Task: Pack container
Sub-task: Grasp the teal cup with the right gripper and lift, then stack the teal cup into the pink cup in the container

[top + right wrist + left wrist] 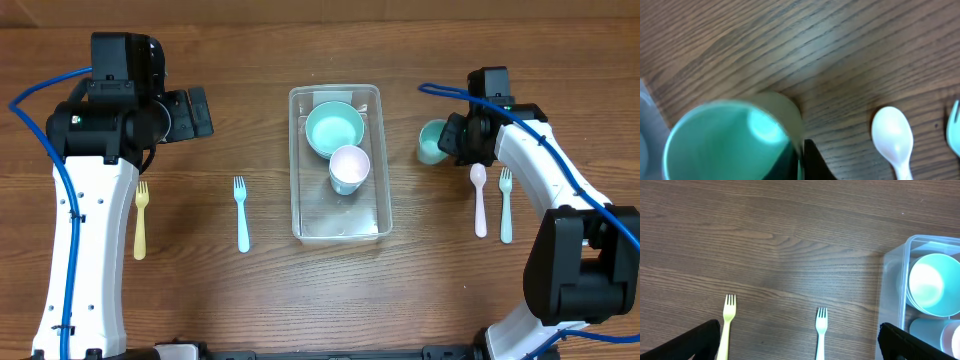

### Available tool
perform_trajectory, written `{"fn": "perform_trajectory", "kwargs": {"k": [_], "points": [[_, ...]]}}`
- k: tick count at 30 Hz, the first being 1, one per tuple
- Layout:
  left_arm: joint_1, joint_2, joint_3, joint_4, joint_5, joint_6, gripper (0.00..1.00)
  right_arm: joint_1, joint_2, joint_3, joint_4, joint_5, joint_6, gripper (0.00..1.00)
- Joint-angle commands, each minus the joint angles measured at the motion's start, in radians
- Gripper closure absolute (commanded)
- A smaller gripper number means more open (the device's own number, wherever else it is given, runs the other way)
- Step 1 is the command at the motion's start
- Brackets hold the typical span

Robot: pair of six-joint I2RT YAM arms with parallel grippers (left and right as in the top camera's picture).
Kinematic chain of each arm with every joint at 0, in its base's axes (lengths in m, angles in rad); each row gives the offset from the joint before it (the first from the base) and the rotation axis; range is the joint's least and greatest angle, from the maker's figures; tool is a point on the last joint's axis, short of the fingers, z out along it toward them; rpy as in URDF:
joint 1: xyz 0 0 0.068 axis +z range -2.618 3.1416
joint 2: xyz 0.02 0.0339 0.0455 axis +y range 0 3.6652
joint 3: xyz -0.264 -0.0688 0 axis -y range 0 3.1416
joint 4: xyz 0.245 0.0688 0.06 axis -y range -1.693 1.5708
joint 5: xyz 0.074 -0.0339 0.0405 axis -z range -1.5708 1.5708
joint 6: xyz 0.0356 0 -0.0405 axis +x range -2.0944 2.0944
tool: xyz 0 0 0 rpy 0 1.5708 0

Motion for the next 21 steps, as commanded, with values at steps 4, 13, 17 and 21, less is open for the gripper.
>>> {"fn": "perform_trajectory", "kwargs": {"k": [4, 13, 17, 21], "points": [[0.006, 0.002, 0.015, 0.001, 0.002, 0.022, 0.0, -0.002, -0.002, 0.025, -0.036, -0.005, -0.004, 0.96], [0.006, 0.002, 0.015, 0.001, 0.002, 0.022, 0.0, 0.116, -0.236, 0.315, -0.343, -0.019, -0.186, 0.96], [0.006, 0.001, 0.015, 0.001, 0.002, 0.022, 0.0, 0.265, -0.294, 0.316, -0.394, -0.015, -0.212, 0.96], [0.006, 0.002, 0.015, 0.002, 0.002, 0.022, 0.0, 0.417, -0.293, 0.316, -0.402, -0.015, -0.211, 0.96]]}}
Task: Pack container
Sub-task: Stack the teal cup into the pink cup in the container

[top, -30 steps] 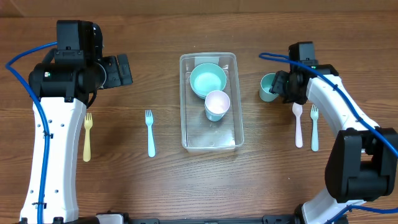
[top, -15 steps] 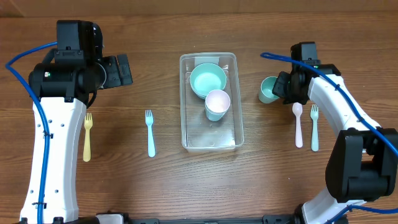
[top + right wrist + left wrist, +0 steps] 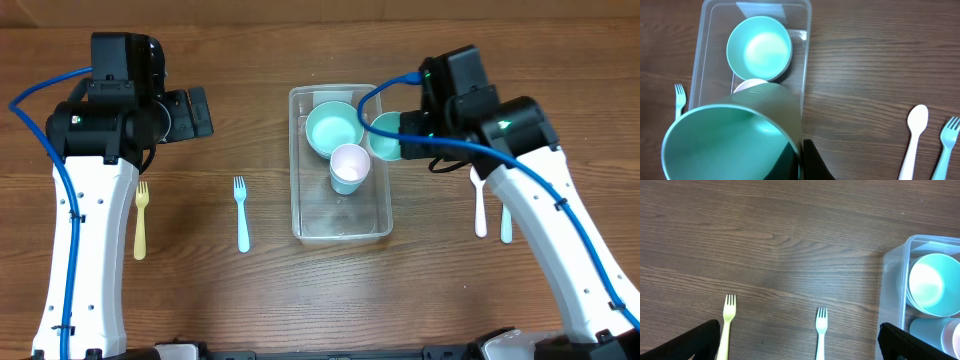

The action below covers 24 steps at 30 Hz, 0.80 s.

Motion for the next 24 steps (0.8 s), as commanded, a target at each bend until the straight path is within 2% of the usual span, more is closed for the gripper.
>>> {"fn": "perform_trajectory", "kwargs": {"k": [1, 4, 9, 24], "points": [[0.006, 0.002, 0.015, 0.001, 0.002, 0.022, 0.0, 0.102, -0.005, 0.014, 0.01, 0.002, -0.008, 0.96], [0.006, 0.002, 0.015, 0.001, 0.002, 0.022, 0.0, 0.159, 0.014, -0.039, 0.068, 0.002, -0.008, 0.96], [0.006, 0.002, 0.015, 0.001, 0.002, 0.022, 0.0, 0.166, 0.066, -0.081, 0.161, 0.002, -0.008, 0.96], [0.006, 0.002, 0.015, 0.001, 0.002, 0.022, 0.0, 0.165, 0.185, -0.1, 0.171, 0.079, -0.008, 0.96]]}}
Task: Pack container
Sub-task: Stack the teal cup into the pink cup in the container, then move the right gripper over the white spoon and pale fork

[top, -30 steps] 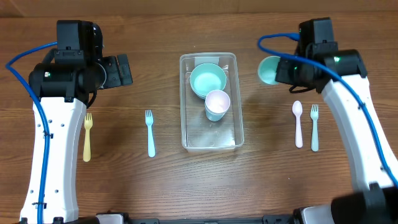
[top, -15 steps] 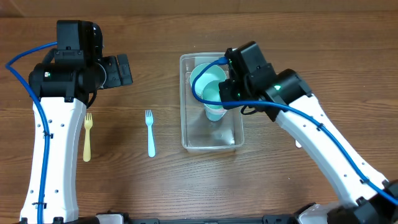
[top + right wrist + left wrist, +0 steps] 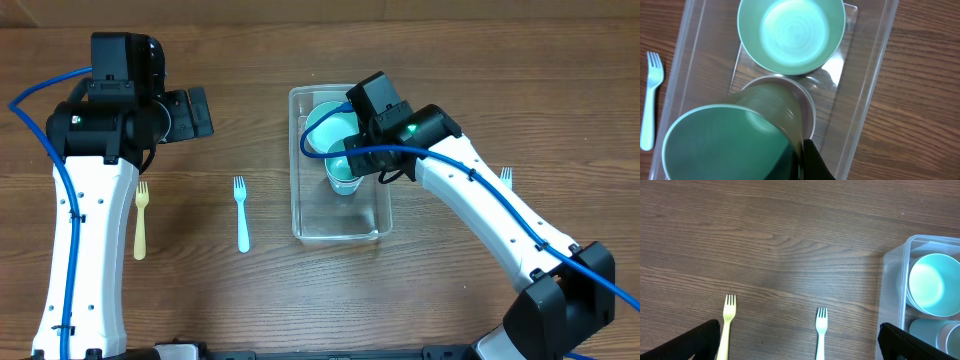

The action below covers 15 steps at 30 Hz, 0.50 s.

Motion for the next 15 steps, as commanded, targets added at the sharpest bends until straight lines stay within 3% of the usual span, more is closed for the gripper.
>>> {"fn": "perform_trajectory", "kwargs": {"k": [1, 2, 3, 5, 9, 15], "points": [[0.006, 0.002, 0.015, 0.001, 0.002, 0.022, 0.0, 0.003, -0.002, -0.003, -0.005, 0.022, -0.001, 0.96], [0.006, 0.002, 0.015, 0.001, 0.002, 0.022, 0.0, 0.003, -0.002, -0.003, -0.012, 0.023, -0.001, 0.95], [0.006, 0.002, 0.015, 0.001, 0.002, 0.022, 0.0, 0.003, -0.002, -0.003, -0.012, 0.023, -0.001, 0.7], [0.006, 0.002, 0.015, 0.001, 0.002, 0.022, 0.0, 0.002, -0.002, -0.003, -0.007, 0.023, -0.001, 0.45], [0.006, 0.002, 0.015, 0.002, 0.002, 0.022, 0.0, -0.062, -0.059, 0.075, -0.069, 0.03, 0.022, 0.38], [0.006, 0.002, 0.015, 0.002, 0.002, 0.022, 0.0, -0.306, -0.359, 0.114, -0.319, 0.029, 0.058, 0.32]]}}
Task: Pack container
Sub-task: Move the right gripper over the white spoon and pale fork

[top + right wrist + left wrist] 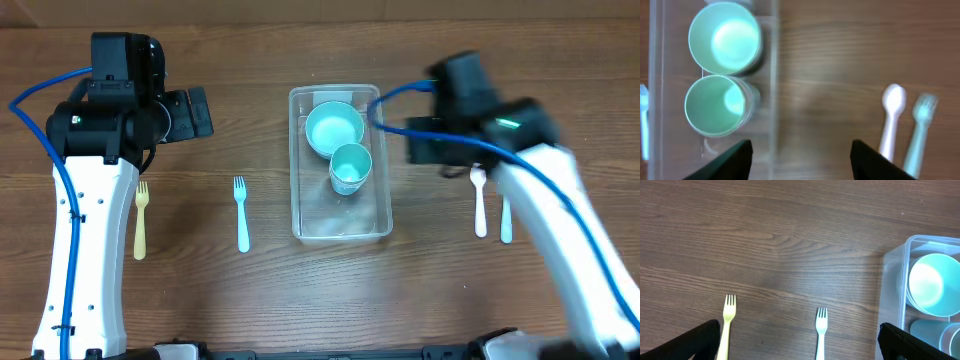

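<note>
A clear plastic container (296,170) sits mid-table. Inside it are a teal bowl (334,128) at the far end and a teal cup (350,165) nested in a pale pink cup that is mostly hidden. The right wrist view shows the bowl (725,37) and the cup (715,105) from above. My right gripper (425,140) is open and empty over bare table just right of the container, motion-blurred. My left gripper (190,113) stands open and empty, high at the far left.
A yellow fork (141,218) and a blue fork (241,213) lie left of the container. A pink spoon (479,200) and a teal fork (506,205) lie side by side to its right, below my right gripper.
My right gripper held the teal cup over the pink cup in the container. The cup now sits in the pink cup, and the gripper is open to the container's right.
My right gripper was shut on the teal cup on the table right of the container. Then it held the cup raised by the container's right wall, then over the pink cup. Now the cup is nested there and let go. The left arm has not moved.
</note>
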### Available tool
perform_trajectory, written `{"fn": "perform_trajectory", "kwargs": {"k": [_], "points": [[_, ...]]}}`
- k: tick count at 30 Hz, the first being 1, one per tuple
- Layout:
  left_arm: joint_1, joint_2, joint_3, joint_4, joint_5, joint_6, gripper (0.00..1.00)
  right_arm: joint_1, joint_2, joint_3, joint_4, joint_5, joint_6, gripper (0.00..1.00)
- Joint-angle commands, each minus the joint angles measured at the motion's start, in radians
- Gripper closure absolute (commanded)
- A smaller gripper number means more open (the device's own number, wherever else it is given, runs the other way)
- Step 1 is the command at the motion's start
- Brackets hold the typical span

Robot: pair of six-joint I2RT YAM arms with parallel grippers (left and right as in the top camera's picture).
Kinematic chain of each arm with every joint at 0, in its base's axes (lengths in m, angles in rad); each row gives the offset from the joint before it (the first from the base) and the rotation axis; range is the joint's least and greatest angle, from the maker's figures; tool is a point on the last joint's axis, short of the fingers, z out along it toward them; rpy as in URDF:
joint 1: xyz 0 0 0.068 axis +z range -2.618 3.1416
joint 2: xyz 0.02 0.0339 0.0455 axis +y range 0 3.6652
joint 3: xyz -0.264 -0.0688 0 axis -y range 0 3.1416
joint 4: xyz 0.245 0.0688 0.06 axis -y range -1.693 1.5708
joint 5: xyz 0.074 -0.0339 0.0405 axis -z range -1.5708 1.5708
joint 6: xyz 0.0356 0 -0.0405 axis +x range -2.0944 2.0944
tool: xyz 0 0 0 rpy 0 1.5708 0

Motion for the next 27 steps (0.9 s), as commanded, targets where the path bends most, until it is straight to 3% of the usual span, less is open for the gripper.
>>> {"fn": "perform_trajectory", "kwargs": {"k": [1, 3, 5, 10, 12, 21, 25, 27], "points": [[0.006, 0.002, 0.015, 0.001, 0.002, 0.022, 0.0, -0.132, -0.178, 0.023, -0.105, 0.01, 0.019, 0.31], [0.006, 0.002, 0.015, 0.001, 0.002, 0.022, 0.0, -0.217, -0.245, -0.045, -0.139, 0.011, 0.015, 0.22], [0.006, 0.002, 0.015, 0.001, 0.002, 0.022, 0.0, -0.275, -0.248, -0.145, -0.113, 0.011, 0.011, 0.22], [0.006, 0.002, 0.015, 0.001, 0.002, 0.022, 0.0, -0.419, -0.243, -0.459, 0.185, -0.03, 0.015, 0.23], [0.006, 0.002, 0.015, 0.001, 0.002, 0.022, 0.0, -0.436, -0.229, -0.513, 0.21, -0.016, 0.014, 0.0], [0.006, 0.002, 0.015, 0.001, 0.002, 0.022, 0.0, -0.436, -0.216, -0.525, 0.217, -0.016, 0.015, 0.0], [0.006, 0.002, 0.015, 0.04, -0.034, 0.038, 0.0, -0.436, -0.216, -0.525, 0.217, -0.016, 0.015, 0.0], [0.005, 0.002, 0.015, 0.146, 0.026, 0.019, 0.0, -0.436, -0.216, -0.525, 0.217, -0.016, 0.015, 0.0]]}}
